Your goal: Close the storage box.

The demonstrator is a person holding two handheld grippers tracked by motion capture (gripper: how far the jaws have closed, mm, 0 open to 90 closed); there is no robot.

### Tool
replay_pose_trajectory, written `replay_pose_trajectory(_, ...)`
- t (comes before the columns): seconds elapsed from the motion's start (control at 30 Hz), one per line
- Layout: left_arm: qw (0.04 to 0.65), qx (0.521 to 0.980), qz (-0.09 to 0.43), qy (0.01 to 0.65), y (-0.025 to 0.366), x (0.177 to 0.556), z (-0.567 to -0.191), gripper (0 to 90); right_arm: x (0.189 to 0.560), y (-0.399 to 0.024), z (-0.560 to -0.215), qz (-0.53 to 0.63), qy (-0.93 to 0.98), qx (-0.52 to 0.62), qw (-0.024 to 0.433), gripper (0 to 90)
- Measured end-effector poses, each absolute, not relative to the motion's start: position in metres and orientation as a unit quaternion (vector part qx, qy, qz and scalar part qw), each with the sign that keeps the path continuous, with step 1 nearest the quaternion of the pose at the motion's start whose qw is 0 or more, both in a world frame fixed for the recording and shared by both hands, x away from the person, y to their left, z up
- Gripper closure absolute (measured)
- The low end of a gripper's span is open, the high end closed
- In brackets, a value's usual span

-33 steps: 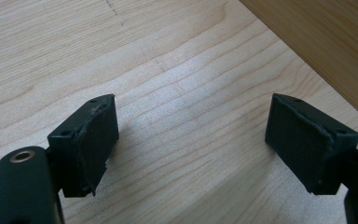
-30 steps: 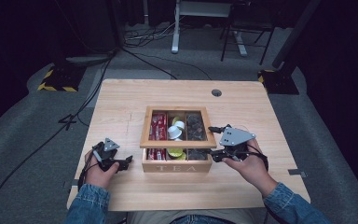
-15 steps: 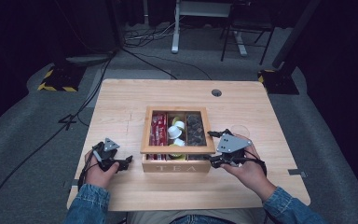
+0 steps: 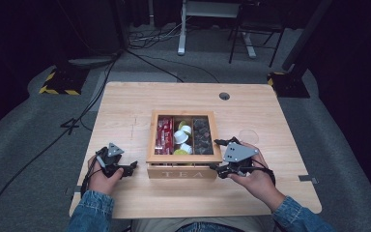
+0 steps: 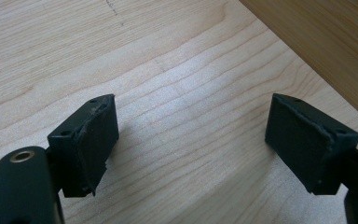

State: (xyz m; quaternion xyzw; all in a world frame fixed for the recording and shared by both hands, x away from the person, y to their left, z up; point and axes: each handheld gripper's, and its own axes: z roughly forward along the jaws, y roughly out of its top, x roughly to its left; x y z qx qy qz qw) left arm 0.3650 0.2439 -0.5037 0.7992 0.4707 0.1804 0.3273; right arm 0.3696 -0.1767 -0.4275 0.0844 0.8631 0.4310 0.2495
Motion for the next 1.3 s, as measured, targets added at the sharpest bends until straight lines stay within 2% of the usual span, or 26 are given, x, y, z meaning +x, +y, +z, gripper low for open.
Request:
replay_pose_trajectory(1.07,0.329,0.796,0.181,0.475,0.2426,0.3657,-0.5040,17.4,0.3657,-0.1760,-0.4352,0.424,0.871,0.076,0.234,20.5)
replay_pose_trajectory(1.1,0.329,0.795,0.181,0.476,0.2424,0.3656,-0.5041,17.4,0.3657,-0.1761,-0.4345,0.426,0.874,0.079,0.219,27.9)
replay_pose_trajectory(1.13,0.329,0.796,0.181,0.475,0.2425,0.3658,-0.5041,17.3,0.3656,-0.1782,-0.4336,0.450,0.871,0.104,0.166,39.6)
replay_pose_trajectory(1.17,0.328,0.796,0.182,0.475,0.2424,0.3658,-0.5040,17.3,0.3656,-0.1790,-0.4330,0.457,0.870,0.122,0.141,35.7)
replay_pose_trajectory(1.2,0.328,0.796,0.182,0.474,0.2425,0.3659,-0.5040,17.3,0.3662,-0.1794,-0.4321,0.453,0.869,0.122,0.157,29.0)
replay_pose_trajectory(1.3,0.328,0.796,0.182,0.475,0.2425,0.3658,-0.5040,17.3,0.3672,-0.1809,-0.4307,0.449,0.870,0.121,0.164,29.3)
